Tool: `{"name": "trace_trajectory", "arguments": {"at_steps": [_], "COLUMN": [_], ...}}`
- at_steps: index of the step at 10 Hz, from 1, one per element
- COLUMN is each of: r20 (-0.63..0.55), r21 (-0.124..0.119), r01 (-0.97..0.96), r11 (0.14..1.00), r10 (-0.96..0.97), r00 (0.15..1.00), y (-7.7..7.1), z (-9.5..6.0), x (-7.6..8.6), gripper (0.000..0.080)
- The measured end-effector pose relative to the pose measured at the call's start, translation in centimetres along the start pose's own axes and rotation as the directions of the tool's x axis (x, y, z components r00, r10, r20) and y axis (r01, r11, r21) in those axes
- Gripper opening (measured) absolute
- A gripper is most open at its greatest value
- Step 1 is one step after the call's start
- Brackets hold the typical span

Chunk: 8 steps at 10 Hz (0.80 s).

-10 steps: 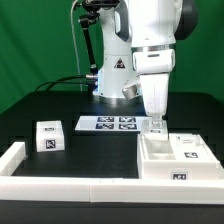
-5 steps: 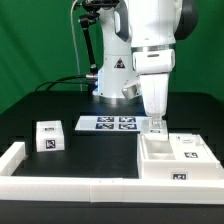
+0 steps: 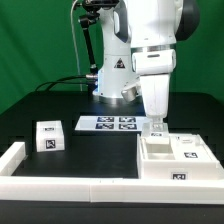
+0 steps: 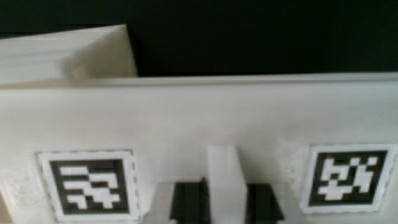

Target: Assemble cabinet

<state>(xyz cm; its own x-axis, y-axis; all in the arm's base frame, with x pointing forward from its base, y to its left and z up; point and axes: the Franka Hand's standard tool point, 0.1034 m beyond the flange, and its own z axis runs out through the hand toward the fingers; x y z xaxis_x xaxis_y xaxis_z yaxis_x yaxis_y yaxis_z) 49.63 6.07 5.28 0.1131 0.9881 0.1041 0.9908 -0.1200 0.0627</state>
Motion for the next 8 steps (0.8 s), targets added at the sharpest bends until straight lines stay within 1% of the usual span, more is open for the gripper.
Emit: {"name": "trace_trajectory", "arguments": {"at_steps": [1, 5, 6, 8], "r20": [0.005, 0.005, 0.005, 0.001], "r21": [0.014, 0.012, 0.015, 0.016], "r01": [0.015, 0.011, 0.031, 0.054], "r11": [1.000, 1.000, 0.999, 0.998], "r10": [-0.015, -0.011, -0.031, -0.055], "r00": [1.000, 1.000, 1.000, 0.999], "y": [0.3, 0.4, 0.6, 2.4], "z": [-0.1, -0.1, -0.1, -0.1], "x": [0.0, 0.0, -0.1, -0.2], "gripper": [0.0070, 0.0070, 0.0070, 0.0070]}}
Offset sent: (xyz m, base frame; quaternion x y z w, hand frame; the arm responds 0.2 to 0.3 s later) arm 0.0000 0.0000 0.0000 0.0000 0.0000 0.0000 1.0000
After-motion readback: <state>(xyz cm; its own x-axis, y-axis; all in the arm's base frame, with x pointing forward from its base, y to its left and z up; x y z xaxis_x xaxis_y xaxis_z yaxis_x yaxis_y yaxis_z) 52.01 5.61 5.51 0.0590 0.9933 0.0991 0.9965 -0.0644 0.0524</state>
